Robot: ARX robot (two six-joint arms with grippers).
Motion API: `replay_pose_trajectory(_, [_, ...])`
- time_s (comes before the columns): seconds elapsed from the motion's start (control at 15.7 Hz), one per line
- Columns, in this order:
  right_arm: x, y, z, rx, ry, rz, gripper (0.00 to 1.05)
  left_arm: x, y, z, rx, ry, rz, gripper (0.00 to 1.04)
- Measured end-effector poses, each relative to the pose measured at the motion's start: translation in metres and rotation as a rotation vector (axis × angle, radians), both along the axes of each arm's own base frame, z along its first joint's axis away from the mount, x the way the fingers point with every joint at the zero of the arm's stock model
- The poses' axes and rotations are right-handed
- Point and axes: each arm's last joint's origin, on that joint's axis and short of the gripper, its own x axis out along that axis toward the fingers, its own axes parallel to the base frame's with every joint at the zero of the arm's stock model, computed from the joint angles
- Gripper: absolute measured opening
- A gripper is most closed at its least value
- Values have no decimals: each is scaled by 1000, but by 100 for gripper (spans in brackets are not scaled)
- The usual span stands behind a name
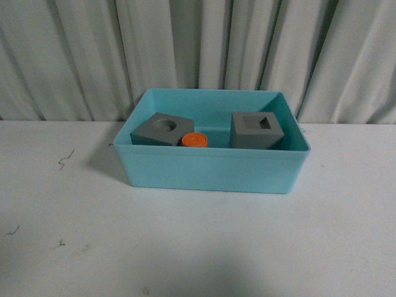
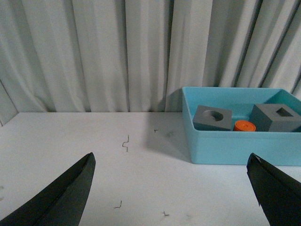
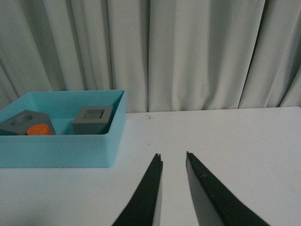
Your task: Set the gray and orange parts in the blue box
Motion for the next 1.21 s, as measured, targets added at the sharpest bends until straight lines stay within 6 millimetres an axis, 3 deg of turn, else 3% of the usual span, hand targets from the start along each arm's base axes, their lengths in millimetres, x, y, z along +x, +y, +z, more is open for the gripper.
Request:
replay_pose_trajectory(0.44, [0, 0, 0, 0, 0, 0, 100, 0, 0, 0, 0, 0, 0, 98])
replay_pose_trajectory(1.21, [0, 0, 0, 0, 0, 0, 98, 0, 0, 0, 0, 0, 0, 98])
